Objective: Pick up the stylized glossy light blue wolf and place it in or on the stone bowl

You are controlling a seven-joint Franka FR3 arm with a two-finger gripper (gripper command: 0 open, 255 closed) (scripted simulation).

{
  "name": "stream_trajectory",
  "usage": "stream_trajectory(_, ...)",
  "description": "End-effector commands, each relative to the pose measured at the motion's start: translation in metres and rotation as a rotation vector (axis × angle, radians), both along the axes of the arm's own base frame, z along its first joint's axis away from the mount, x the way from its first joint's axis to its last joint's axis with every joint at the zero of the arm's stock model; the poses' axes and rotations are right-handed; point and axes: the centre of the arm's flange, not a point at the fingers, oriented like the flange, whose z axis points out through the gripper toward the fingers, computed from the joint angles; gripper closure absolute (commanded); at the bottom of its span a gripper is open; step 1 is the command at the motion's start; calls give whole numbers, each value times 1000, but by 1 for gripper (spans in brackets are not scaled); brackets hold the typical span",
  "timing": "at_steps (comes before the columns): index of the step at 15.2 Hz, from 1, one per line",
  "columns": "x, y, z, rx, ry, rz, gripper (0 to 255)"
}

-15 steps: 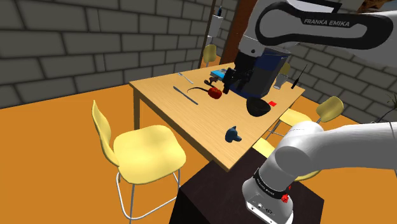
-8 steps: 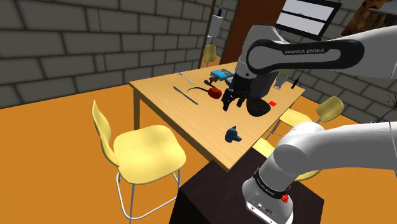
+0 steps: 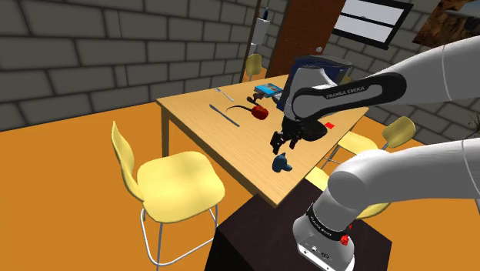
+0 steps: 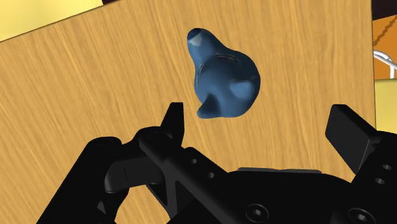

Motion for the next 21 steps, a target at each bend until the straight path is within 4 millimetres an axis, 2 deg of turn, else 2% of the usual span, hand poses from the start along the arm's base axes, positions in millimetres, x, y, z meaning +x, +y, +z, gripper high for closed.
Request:
stream_trajectory(1,-4,-8,-21,-13,11,-15,0)
stream_trajectory(10,-10,-12,-66,-16,14,-19,0)
stream_trajectory(17,-10,-12,-66,-16,14,-19,0)
stream_trajectory(18,-10,-12,-66,-16,14,-19,255)
stream_trajectory(21,-9,-12,-66,-16,14,-19,255)
